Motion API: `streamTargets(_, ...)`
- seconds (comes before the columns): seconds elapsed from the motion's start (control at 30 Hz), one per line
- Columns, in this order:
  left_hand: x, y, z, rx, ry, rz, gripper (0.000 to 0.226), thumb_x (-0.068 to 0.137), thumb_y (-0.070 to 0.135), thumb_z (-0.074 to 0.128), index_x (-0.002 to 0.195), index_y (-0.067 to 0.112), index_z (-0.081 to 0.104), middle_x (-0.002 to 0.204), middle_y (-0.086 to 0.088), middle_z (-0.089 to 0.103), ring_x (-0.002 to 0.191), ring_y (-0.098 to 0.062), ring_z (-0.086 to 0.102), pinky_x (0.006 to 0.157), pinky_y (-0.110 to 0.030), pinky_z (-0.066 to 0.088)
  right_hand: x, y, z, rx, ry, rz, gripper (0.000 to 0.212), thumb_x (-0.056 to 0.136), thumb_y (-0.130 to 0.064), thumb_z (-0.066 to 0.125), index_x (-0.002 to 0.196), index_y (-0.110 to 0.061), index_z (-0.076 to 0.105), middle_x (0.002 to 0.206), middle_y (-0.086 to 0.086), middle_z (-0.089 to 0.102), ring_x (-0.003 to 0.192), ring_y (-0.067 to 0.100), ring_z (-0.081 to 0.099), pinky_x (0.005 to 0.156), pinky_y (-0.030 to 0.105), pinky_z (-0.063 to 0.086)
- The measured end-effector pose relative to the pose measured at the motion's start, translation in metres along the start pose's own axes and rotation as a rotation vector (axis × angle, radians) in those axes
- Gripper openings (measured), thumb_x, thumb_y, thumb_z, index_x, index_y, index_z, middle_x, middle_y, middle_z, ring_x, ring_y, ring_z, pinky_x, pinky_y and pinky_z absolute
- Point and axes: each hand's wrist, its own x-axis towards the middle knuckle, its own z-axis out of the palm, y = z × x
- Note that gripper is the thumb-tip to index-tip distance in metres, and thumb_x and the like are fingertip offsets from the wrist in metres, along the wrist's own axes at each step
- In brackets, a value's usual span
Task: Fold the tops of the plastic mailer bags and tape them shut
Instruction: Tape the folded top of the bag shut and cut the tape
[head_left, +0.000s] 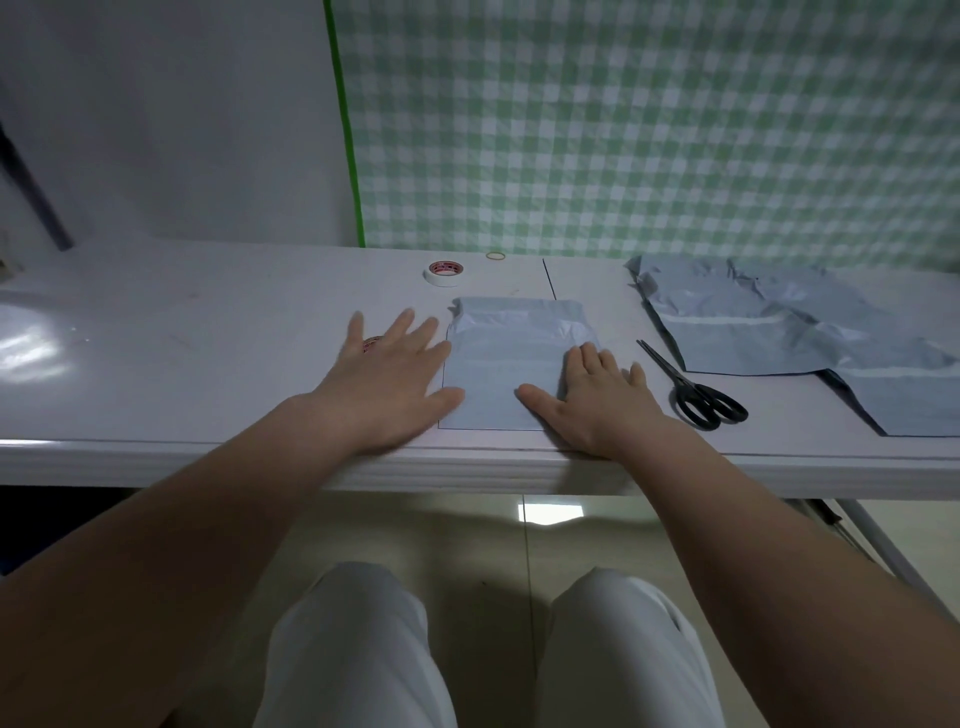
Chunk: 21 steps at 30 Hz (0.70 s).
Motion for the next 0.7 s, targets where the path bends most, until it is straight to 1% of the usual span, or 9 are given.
streamTargets(0.1,0.001,-0.015,0.000,-0.070,0.145,-0.144,0.048,0.094,0.032,0.043,0.141,0.022,0.039,0.153,-0.002,0.026,0.143,-0.021,0.018,0.116,-0.055,0.001,0.001,0.000,-0.001,-0.010,-0.007,-0.004,0.089,0.087,-0.072,0.021,0.149,-0.008,0.014,0.157,0.008,0.012,0.144,0.026,0.012,0.116,0.050,0.006)
streamTargets(0.17,0.001,-0.021,0.003,-0.134,0.227,-0.227,0.037,0.090,0.027,0.050,0.127,0.022,0.055,0.136,-0.004,0.045,0.127,-0.025,0.041,0.114,-0.050,0.016,0.001,0.001,-0.003,0.003,-0.003,-0.003,0.089,0.087,-0.072,0.020,0.150,-0.010,0.012,0.159,0.008,0.008,0.145,0.027,0.007,0.115,0.051,0.004)
streamTargets(0.23,0.002,-0.024,0.005,-0.160,0.246,-0.275,0.029,0.090,0.024,0.052,0.117,0.020,0.062,0.120,-0.007,0.053,0.113,-0.028,0.048,0.100,-0.041,0.035,0.001,0.000,-0.007,0.046,0.047,-0.009,0.084,0.089,-0.069,0.021,0.150,-0.013,0.016,0.158,0.008,0.011,0.145,0.026,0.009,0.115,0.051,0.004)
streamTargets(0.3,0.003,-0.025,0.007,-0.167,0.241,-0.300,0.024,0.092,0.020,0.049,0.110,0.015,0.064,0.110,-0.008,0.055,0.108,-0.029,0.048,0.086,-0.037,0.040,-0.002,-0.006,-0.014,0.141,0.154,-0.014,0.069,0.093,-0.060,0.028,0.144,-0.013,0.031,0.151,0.010,0.029,0.139,0.027,0.025,0.113,0.048,0.015)
streamTargets(0.4,0.005,-0.020,0.004,-0.290,0.344,-0.271,0.015,0.093,0.022,0.053,0.095,0.014,0.065,0.098,-0.008,0.060,0.099,-0.029,0.052,0.076,-0.034,0.038,-0.008,-0.016,-0.025,0.439,0.283,-0.034,0.047,0.095,-0.042,0.044,0.134,-0.018,0.051,0.136,0.008,0.053,0.123,0.025,0.048,0.101,0.036,0.034)
streamTargets(0.47,0.004,-0.007,-0.005,-0.649,0.402,-0.263,0.010,0.091,0.020,0.058,0.088,0.013,0.064,0.085,-0.005,0.060,0.079,-0.021,0.053,0.065,-0.029,0.035,-0.013,-0.021,-0.031,0.627,0.297,-0.083,0.043,0.092,-0.038,0.054,0.133,-0.026,0.053,0.134,-0.002,0.056,0.117,0.017,0.055,0.099,0.030,0.040)
streamTargets(0.57,-0.006,0.018,-0.023,-1.458,0.211,-0.196,0.013,0.094,0.010,0.055,0.084,0.010,0.064,0.076,-0.010,0.058,0.062,-0.014,0.048,0.059,-0.026,0.043,-0.026,-0.027,-0.036,0.941,0.197,-0.193,0.056,0.083,-0.034,0.070,0.135,-0.030,0.050,0.130,-0.019,0.052,0.105,0.006,0.061,0.093,0.019,0.043)
streamTargets(0.63,-0.014,0.029,-0.028,-1.781,0.050,-0.172,0.015,0.095,0.007,0.050,0.087,0.006,0.063,0.072,-0.008,0.062,0.058,-0.010,0.052,0.056,-0.019,0.049,-0.035,-0.029,-0.035,1.085,0.161,-0.262,0.067,0.076,-0.029,0.078,0.136,-0.029,0.049,0.122,-0.024,0.051,0.099,0.002,0.063,0.089,0.018,0.048)
streamTargets(0.7,-0.020,0.037,-0.030,-1.976,-0.010,-0.187,0.014,0.094,0.007,0.050,0.090,0.003,0.063,0.069,-0.007,0.064,0.053,-0.009,0.055,0.051,-0.015,0.049,-0.041,-0.029,-0.031,1.161,0.187,-0.296,0.070,0.070,-0.020,0.082,0.132,-0.025,0.053,0.121,-0.017,0.058,0.093,0.003,0.065,0.085,0.019,0.052)
